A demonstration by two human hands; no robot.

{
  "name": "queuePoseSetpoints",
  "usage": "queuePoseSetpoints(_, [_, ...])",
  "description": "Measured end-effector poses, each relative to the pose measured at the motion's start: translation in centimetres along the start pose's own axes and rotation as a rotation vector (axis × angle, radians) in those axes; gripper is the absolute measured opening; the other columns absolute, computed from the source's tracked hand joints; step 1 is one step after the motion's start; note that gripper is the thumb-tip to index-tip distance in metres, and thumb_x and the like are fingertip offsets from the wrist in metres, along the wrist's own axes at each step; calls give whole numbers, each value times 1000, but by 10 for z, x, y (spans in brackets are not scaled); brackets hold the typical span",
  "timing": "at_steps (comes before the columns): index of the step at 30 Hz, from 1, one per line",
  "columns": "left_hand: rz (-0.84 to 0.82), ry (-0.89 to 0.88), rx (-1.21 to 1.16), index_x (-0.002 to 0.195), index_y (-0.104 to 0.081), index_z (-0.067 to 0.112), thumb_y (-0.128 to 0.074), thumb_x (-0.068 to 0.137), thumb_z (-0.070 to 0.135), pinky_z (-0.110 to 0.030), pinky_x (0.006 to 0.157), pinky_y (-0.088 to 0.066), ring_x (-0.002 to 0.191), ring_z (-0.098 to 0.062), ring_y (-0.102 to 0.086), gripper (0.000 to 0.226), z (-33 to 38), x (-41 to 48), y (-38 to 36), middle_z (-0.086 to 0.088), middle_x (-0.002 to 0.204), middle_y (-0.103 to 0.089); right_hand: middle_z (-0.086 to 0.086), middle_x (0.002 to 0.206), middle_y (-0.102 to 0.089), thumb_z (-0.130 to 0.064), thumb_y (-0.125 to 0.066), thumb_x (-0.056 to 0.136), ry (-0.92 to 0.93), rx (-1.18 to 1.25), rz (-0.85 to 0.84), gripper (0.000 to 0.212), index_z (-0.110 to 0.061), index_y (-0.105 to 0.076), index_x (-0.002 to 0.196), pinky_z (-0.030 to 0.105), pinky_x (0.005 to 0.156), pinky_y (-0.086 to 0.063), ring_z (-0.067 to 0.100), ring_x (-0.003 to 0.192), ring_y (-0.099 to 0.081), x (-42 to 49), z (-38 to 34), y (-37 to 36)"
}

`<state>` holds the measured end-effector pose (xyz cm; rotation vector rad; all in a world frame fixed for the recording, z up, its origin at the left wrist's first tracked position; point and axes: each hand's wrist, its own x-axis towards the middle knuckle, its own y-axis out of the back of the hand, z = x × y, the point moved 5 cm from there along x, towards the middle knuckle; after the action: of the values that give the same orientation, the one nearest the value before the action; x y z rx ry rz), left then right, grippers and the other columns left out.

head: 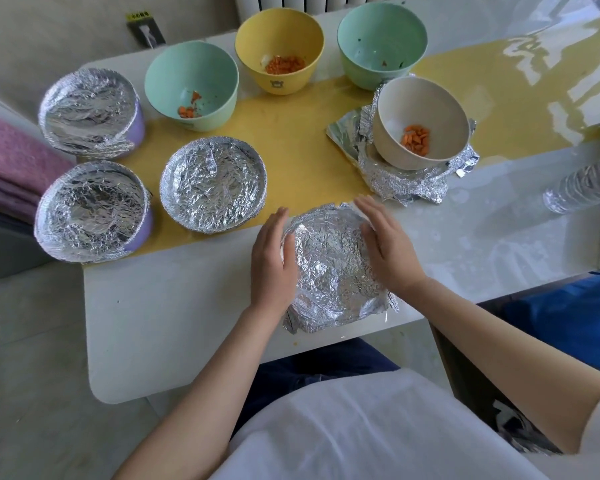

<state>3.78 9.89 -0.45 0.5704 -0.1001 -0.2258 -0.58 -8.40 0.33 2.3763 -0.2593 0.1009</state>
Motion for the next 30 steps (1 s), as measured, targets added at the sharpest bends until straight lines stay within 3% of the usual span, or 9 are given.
queuePoseSetpoints(3, [-76, -240, 220, 131, -51, 6, -41, 97, 16, -31, 107, -30, 129, -22, -43, 37, 10, 12, -7, -8, 133, -55, 9, 135, -53, -26, -32, 100, 311, -162, -158, 41, -6, -55, 129, 36, 114, -23, 23, 131, -40, 13, -10, -7])
queuePoseSetpoints(5, [-163, -281, 281, 129, -53, 4, -42, 95, 13, -35, 107, -33, 127, -24, -46, 36, 12, 19, -13, -10, 131, -56, 8, 134, -54, -26, -34, 99, 350, -232, -237, 40, -7, -55, 129, 37, 114, -24, 24, 131, -42, 22, -10, -16])
queuePoseSetpoints(10, [-224, -174, 180, 132, -50, 5, -41, 98, 9, -21, 103, -34, 123, -20, -49, 35, 8, 29, -17, -9, 134, -53, 8, 126, -60, -22, -43, 99, 107, -127, -253, 35, -7, -55, 129, 37, 94, -47, 26, 112, -58, 35, -5, -21])
queuePoseSetpoints(13, [-190, -104, 73, 128, -55, 6, -43, 98, 7, -18, 97, -39, 116, -18, -54, 33, 9, 32, -15, -9, 127, -58, 8, 117, -65, -18, -45, 99, 18, -42, -239, 30, -8, -61, 122, 35, 87, -48, 25, 103, -62, 41, -4, -20])
queuePoseSetpoints(17, [-163, 1, -7, 122, -61, 8, -46, 98, 13, -15, 88, -42, 109, -16, -59, 28, 6, 35, -14, -8, 119, -64, 7, 97, -71, -16, -50, 97, -44, -13, -219, 25, -9, -66, 113, 15, 64, -37, 10, 74, -59, 48, 0, -22])
queuePoseSetpoints(19, [-148, 29, -19, 119, -63, 9, -49, 97, 14, -15, 85, -43, 105, -15, -61, 26, 3, 37, -15, -7, 114, -67, 7, 97, -72, -14, -53, 95, -30, -20, -223, 24, -8, -67, 114, 13, 64, -38, 8, 72, -59, 49, 0, -22])
queuePoseSetpoints(22, [-131, 41, -19, 115, -66, 10, -52, 95, 14, -12, 79, -44, 98, -11, -62, 24, 0, 40, -16, -6, 109, -69, 7, 101, -72, -12, -54, 94, -27, -35, -228, 24, -8, -67, 114, 22, 73, -45, 18, 83, -65, 50, 1, -22])
queuePoseSetpoints(25, [-112, 35, -14, 113, -67, 8, -54, 94, 12, -2, 74, -40, 92, -5, -60, 23, -1, 41, -16, -5, 106, -70, 9, 93, -73, -10, -54, 94, -20, -50, -206, 22, -7, -69, 109, 29, 70, -47, 23, 77, -66, 51, 2, -24])
queuePoseSetpoints(30, [-97, 40, -9, 109, -68, 6, -55, 93, 10, 1, 73, -38, 90, -4, -59, 21, -1, 43, -16, -5, 104, -70, 10, 86, -72, -9, -54, 93, -36, -56, -198, 20, -6, -70, 104, 37, 68, -50, 26, 72, -64, 52, 3, -24])
